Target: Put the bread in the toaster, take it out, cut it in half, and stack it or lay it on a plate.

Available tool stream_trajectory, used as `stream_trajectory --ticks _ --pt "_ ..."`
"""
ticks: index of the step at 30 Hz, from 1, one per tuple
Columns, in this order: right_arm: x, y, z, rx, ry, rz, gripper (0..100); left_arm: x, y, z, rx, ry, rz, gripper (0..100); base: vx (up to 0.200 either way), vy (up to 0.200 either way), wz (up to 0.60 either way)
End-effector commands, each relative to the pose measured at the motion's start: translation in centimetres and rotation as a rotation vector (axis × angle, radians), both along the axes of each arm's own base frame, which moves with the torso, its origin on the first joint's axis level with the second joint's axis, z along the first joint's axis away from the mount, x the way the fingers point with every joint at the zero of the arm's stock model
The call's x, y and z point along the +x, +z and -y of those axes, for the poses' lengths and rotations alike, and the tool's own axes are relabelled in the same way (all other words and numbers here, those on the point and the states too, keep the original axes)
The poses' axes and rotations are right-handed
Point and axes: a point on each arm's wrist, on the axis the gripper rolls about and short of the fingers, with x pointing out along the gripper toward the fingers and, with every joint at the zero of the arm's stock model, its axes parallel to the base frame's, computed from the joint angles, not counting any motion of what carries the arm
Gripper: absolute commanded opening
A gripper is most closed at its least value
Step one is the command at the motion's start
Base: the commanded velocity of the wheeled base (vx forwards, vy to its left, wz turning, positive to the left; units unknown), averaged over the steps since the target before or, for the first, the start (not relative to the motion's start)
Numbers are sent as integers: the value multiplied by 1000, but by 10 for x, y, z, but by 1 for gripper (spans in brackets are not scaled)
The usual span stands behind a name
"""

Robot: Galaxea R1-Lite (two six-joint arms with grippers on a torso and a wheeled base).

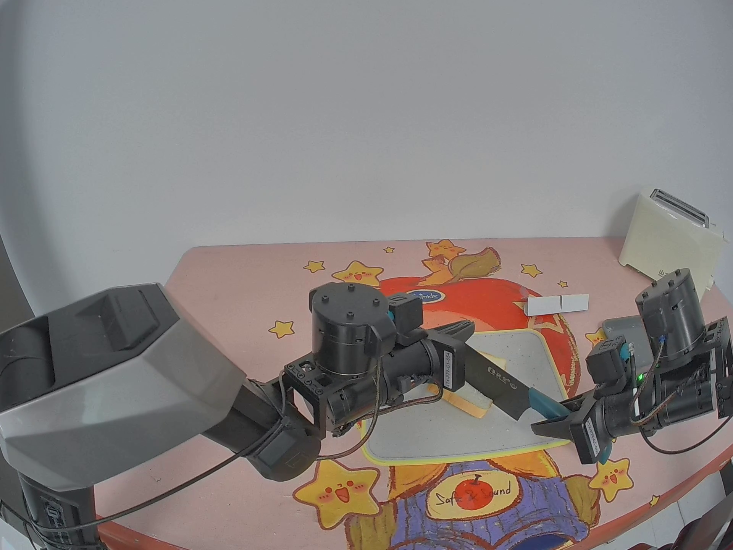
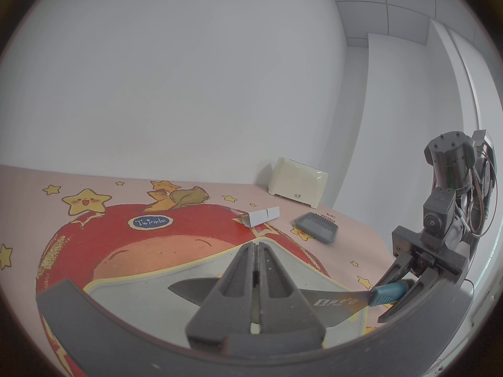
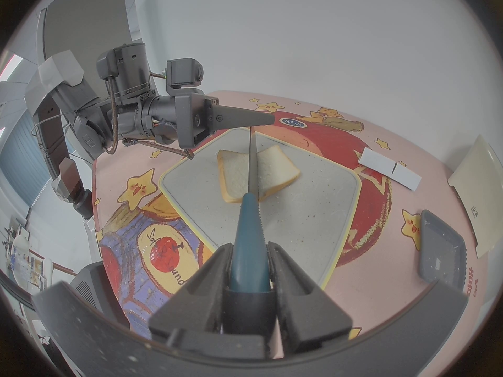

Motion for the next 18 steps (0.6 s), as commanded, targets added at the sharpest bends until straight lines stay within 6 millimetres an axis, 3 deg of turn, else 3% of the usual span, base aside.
stream_trajectory --ticks 1,18 --pt "1 -2 -1 -4 1 -6 0 -1 7 -1 -16 2 15 0 0 0 0" --pt "1 -1 -1 -2 -1 -2 0 -2 -2 -3 3 4 -6 0 0 0 0"
